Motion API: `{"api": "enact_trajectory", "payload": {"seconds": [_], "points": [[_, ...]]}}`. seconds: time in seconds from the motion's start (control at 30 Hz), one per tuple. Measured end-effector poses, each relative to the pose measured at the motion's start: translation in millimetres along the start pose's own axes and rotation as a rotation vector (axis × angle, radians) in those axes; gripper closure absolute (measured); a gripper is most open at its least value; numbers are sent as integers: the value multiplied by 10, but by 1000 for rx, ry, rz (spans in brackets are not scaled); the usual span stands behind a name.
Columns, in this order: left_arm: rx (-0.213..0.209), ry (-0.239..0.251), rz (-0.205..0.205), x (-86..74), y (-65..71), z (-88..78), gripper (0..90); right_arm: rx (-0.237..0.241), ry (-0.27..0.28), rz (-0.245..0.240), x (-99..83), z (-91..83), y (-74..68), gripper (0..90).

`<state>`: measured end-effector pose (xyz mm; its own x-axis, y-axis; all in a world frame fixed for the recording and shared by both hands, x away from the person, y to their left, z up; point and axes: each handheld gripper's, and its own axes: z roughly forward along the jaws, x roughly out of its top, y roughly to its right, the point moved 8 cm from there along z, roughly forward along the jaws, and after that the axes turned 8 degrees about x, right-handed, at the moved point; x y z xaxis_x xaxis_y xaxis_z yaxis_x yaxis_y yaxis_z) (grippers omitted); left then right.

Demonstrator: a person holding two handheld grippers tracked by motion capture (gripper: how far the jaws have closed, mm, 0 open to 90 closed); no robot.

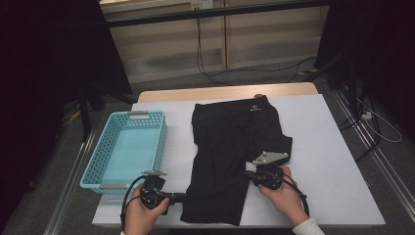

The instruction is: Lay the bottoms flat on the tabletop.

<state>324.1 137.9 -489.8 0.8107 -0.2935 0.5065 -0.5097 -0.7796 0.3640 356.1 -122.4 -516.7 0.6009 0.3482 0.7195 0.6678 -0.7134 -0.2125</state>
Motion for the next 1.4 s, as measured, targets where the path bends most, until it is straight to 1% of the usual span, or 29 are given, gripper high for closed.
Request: {"api": "enact_trajectory", "payload": {"seconds": [0.03,0.07,0.1,0.13,0.17,0.2,0.27,0.33,0.37,0.4,0.43,0.47,0.53,0.6,0.63,0.67,0.73,0.8,0.83,0.87,0.9,0.97,1.03,1.1,1.13,1.2,1.27,1.37,1.4], "points": [[-10,12,-2,33,6,3,805,1,-2,4,-8,-8,1,900],[-8,25,18,72,6,15,765,1,-1,9,-11,-17,4,900],[4,37,26,113,7,36,713,1,-1,11,-15,-28,8,900],[15,58,43,164,5,64,638,0,-1,11,-17,-36,16,900],[25,68,58,205,5,94,591,-2,0,12,-19,-42,23,900],[38,76,66,244,-3,132,588,-2,3,15,-21,-42,25,900],[65,98,74,316,-24,222,542,2,0,12,-30,-36,20,900],[88,95,68,349,-60,321,523,3,2,10,-29,-32,13,900],[110,94,75,356,-89,368,514,3,1,9,-29,-32,12,900],[126,88,80,352,-115,414,520,4,1,8,-30,-31,10,900],[124,107,71,369,-127,425,551,6,1,7,-30,-31,7,900],[130,112,70,377,-133,429,583,6,1,5,-31,-31,5,900],[134,105,74,380,-128,433,584,8,2,2,-30,-28,1,900],[135,116,75,382,-113,447,583,10,3,-1,-29,-23,-6,900],[143,119,78,381,-109,453,587,11,3,-2,-27,-21,-10,900],[147,115,87,376,-107,451,614,11,4,-3,-25,-18,-16,900],[135,104,79,364,-88,464,682,15,4,-10,-21,-9,-32,900],[147,93,74,364,-82,473,749,14,4,-14,-17,0,-48,900],[141,80,63,362,-79,479,792,16,4,-15,-14,5,-53,900],[139,68,48,360,-78,486,854,16,4,-17,-12,8,-56,900],[138,69,45,364,-79,492,890,15,5,-17,-11,12,-57,900],[144,55,33,358,-71,475,900,14,10,-12,-6,16,-57,900],[161,38,35,341,-88,425,900,11,18,-9,0,24,-52,900],[175,41,23,333,-116,342,900,11,24,-6,9,38,-58,900],[175,40,25,333,-127,291,900,10,25,-7,16,42,-67,900],[193,47,19,339,-155,214,900,19,26,-14,24,55,-95,900],[195,51,14,341,-170,189,900,28,29,-16,32,75,-124,900],[202,45,19,337,-174,201,900,33,21,-24,38,103,-165,900],[195,39,22,333,-164,208,900,34,21,-27,40,106,-175,900]]}}
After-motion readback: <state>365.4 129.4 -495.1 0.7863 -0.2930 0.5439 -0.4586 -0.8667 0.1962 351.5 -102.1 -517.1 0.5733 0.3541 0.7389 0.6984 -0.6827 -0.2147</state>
